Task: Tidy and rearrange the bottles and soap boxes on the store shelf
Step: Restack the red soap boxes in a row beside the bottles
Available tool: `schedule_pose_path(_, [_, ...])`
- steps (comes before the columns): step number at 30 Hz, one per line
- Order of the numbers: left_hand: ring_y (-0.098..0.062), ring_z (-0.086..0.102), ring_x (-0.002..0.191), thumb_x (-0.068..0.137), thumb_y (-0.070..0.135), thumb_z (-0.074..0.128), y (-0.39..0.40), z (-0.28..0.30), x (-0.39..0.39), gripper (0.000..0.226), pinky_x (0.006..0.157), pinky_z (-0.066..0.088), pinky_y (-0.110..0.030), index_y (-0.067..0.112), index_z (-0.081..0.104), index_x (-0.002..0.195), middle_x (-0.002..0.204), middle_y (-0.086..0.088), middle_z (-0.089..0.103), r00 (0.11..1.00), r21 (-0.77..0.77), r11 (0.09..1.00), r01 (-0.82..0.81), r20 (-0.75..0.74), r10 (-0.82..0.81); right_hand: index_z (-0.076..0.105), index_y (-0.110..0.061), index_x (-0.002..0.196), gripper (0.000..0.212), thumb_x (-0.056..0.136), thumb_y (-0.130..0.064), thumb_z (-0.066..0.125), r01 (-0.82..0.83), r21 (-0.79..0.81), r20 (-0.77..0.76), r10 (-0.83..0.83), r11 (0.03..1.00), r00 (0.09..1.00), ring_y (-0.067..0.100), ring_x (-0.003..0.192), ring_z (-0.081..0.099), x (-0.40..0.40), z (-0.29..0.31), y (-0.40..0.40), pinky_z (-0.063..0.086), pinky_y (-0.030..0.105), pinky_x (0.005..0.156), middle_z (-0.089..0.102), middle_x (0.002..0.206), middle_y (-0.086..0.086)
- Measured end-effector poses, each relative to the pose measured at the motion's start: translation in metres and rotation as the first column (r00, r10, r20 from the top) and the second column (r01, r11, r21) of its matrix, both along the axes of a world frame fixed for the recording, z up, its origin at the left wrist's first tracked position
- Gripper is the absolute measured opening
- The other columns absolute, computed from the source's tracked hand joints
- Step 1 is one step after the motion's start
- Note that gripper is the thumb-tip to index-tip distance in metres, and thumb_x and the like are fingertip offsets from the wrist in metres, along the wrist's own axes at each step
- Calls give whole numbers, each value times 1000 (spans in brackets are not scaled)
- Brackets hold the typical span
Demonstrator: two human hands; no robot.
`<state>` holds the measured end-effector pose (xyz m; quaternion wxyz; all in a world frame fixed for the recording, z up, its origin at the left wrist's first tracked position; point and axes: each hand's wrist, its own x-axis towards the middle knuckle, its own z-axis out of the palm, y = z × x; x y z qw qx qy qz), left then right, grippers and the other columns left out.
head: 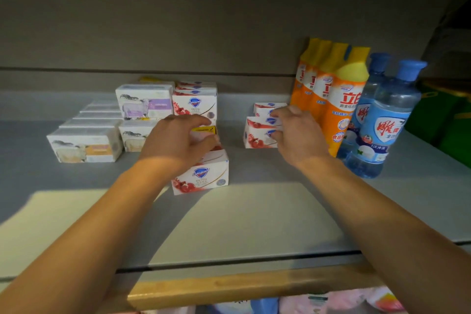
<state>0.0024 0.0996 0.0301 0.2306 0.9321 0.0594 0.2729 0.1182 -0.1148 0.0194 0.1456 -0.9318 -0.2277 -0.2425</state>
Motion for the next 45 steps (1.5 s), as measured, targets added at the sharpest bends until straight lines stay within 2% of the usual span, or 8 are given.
schedule_pose_path(5, [-21, 53, 115, 81, 50, 65, 5, -18, 0, 35, 91, 42, -32, 30, 72, 109, 117, 5, 69, 1000, 134, 991, -28, 7, 27, 45, -20, 144, 50, 96, -21, 58, -1, -108, -87, -9, 994, 996, 29, 130, 45, 17, -26, 14, 44, 41, 106, 50, 142, 5])
schedule_pose_path(10, [-23, 57, 107, 77, 54, 54, 3, -28, 0, 39, 83, 50, -36, 28, 75, 96, 105, 10, 72, 995, 168, 985, -40, 92, 24, 51, -27, 139, 47, 93, -22, 58, -58, -131, 94, 71, 990, 993, 27, 128, 41, 9, -33, 21, 37, 39, 106, 53, 139, 1])
schedule_pose_path(15, [-23, 58, 103, 75, 56, 50, 4, -32, 3, 42, 78, 49, -34, 29, 74, 94, 100, 8, 72, 992, 184, 981, -67, 116, 46, 31, -32, 150, 60, 94, -35, 53, -115, -231, 32, 126, 966, 992, 25, 137, 30, 7, -46, 18, 30, 37, 113, 38, 150, -2])
schedule_pose_path(22, [-24, 59, 101, 76, 53, 51, 2, -34, 4, 40, 77, 49, -34, 26, 74, 93, 97, 6, 73, 989, 159, 984, -85, 137, 63, 22, -24, 153, 68, 95, -43, 51, -76, -188, -80, 62, 979, 995, 30, 148, 15, 39, -47, 18, 18, 42, 119, 25, 158, 5])
schedule_pose_path(29, [-24, 59, 98, 76, 50, 53, 4, -37, 5, 34, 75, 48, -33, 26, 73, 88, 93, 7, 73, 985, 156, 984, -86, 160, 61, 25, -18, 152, 66, 95, -28, 58, 17, -83, -137, -28, 996, 990, 30, 148, 13, 76, -43, 33, 17, 43, 121, 25, 158, 8])
schedule_pose_path(33, [-23, 58, 100, 74, 55, 42, 4, -37, 6, 43, 78, 49, -33, 28, 73, 88, 95, 8, 73, 981, 132, 988, -80, 187, 55, 35, -18, 146, 64, 90, -14, 65, 67, -14, -92, -68, 998, 993, 31, 143, 26, 85, -47, 37, 26, 43, 118, 36, 152, 10])
schedule_pose_path(37, [-23, 57, 100, 73, 56, 42, 3, -36, 6, 44, 76, 48, -32, 28, 72, 89, 95, 8, 72, 979, 127, 988, -86, 193, 61, 43, -15, 139, 58, 87, -9, 67, 115, -75, 43, -112, 990, 993, 34, 131, 41, 93, -48, 33, 37, 42, 109, 47, 143, 11])
schedule_pose_path(45, [-25, 58, 99, 73, 48, 54, 3, -36, 5, 34, 76, 50, -34, 25, 73, 90, 94, 4, 73, 977, 118, 988, -96, 200, 71, 43, -14, 140, 61, 85, -12, 70, 165, -29, 45, -163, 986, 986, 37, 131, 40, 110, -50, 48, 40, 45, 107, 48, 141, 13])
